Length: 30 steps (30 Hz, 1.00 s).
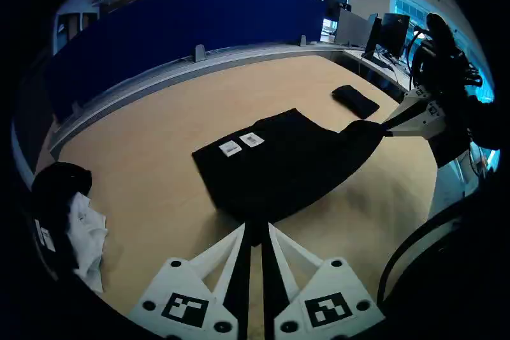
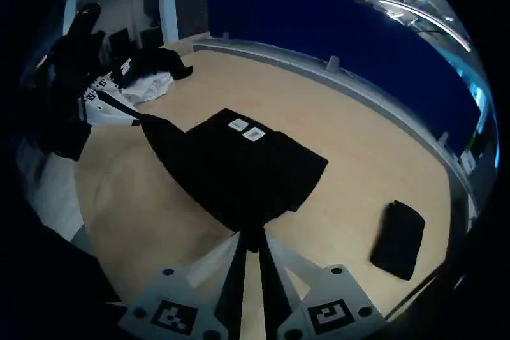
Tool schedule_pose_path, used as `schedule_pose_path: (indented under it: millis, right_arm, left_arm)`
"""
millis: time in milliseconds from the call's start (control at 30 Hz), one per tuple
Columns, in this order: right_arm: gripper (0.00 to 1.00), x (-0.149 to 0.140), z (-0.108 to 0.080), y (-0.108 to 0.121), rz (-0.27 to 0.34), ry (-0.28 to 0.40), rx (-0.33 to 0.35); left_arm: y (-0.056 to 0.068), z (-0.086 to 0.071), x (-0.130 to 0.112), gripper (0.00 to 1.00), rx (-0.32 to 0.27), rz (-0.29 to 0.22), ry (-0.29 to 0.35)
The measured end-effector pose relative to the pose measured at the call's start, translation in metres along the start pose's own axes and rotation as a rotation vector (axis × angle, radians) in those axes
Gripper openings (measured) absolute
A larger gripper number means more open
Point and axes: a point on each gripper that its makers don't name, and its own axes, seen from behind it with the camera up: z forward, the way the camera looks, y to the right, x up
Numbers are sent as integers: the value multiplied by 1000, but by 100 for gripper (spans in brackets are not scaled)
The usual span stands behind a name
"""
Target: Fold towel
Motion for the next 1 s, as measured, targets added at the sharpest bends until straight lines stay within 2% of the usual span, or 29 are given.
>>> schedule_pose_path:
  millis: [167, 467, 700, 867, 1000]
  right_arm:
    - [13, -2, -12, -5, 0, -13, 7]
    - [13, 2, -9, -3, 10, -32, 20]
    - [13, 18, 3, 13, 11, -45, 20]
    - [13, 34, 18, 33, 10, -51, 2]
    - [13, 42, 35, 52, 31, -61, -21]
  left_arm:
    - [6, -9, 2, 10, -7, -31, 2]
    - [3, -2, 7, 10, 2, -30, -1]
    - [-12, 11, 17, 10, 20, -35, -17]
    - [-27, 29, 31, 10, 41, -10, -25]
    - [-38, 48, 44, 10, 49, 12, -32]
